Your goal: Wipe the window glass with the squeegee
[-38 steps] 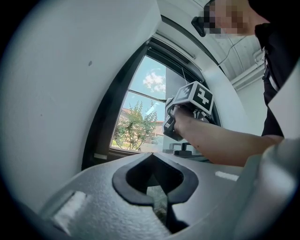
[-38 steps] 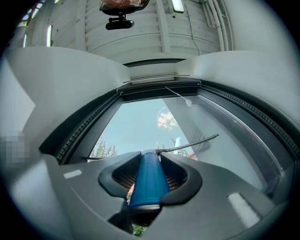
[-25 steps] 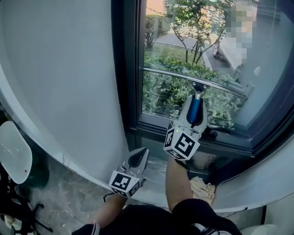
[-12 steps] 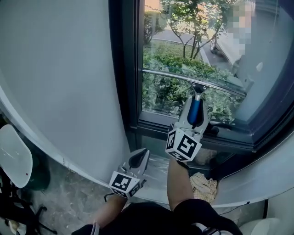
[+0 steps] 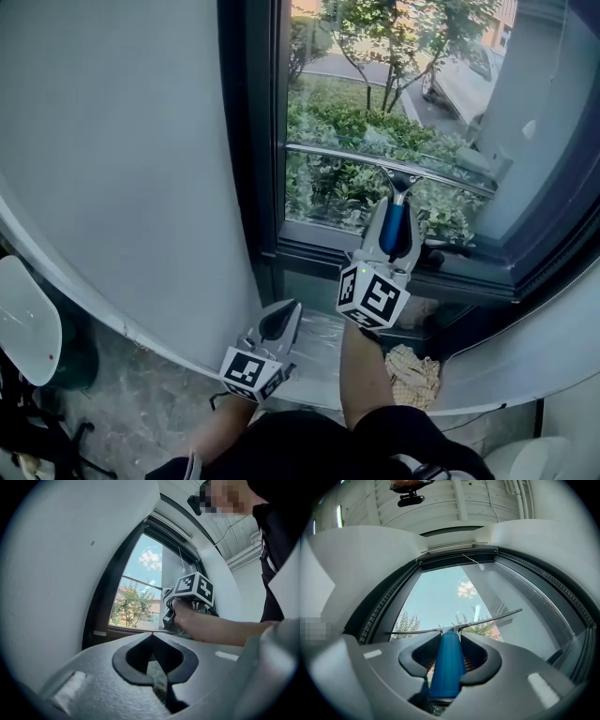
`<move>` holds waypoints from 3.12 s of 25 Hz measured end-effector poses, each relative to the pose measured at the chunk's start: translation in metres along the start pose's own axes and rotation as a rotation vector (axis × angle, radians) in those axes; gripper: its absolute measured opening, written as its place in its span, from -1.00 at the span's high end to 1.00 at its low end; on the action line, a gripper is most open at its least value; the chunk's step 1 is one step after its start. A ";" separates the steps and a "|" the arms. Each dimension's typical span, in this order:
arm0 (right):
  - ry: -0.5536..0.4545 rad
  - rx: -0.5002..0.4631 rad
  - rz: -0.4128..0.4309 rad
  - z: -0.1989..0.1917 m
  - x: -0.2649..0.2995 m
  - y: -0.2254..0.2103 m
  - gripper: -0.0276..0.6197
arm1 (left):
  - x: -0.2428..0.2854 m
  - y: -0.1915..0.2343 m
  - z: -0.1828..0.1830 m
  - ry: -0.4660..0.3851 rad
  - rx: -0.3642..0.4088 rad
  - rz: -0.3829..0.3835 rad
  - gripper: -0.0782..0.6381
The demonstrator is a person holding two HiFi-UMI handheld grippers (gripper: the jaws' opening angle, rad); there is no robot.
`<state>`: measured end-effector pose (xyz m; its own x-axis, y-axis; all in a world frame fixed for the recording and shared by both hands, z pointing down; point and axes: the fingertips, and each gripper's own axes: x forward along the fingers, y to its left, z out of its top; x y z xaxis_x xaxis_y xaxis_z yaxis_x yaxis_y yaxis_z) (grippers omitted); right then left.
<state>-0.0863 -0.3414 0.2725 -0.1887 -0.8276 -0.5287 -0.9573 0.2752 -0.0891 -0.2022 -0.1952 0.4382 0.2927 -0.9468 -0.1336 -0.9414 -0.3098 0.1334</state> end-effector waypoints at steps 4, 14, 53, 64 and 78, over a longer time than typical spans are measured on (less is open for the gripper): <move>0.017 0.004 0.003 -0.005 -0.005 -0.001 0.51 | -0.001 -0.002 -0.003 0.019 -0.006 -0.001 0.78; 0.047 -0.011 0.004 -0.015 -0.015 -0.002 0.50 | -0.003 -0.004 -0.005 0.024 -0.001 -0.007 0.78; 0.152 -0.024 0.004 -0.054 -0.041 -0.005 0.51 | -0.008 -0.008 -0.014 0.059 -0.015 -0.029 0.78; 0.191 -0.014 -0.023 -0.067 -0.051 -0.006 0.51 | -0.012 -0.007 -0.014 0.062 -0.017 -0.046 0.78; 0.238 0.002 -0.028 -0.081 -0.061 -0.008 0.50 | -0.022 -0.009 -0.021 0.068 -0.027 -0.043 0.78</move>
<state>-0.0847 -0.3326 0.3742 -0.2089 -0.9267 -0.3124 -0.9624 0.2516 -0.1029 -0.1968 -0.1739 0.4603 0.3447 -0.9358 -0.0731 -0.9230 -0.3521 0.1551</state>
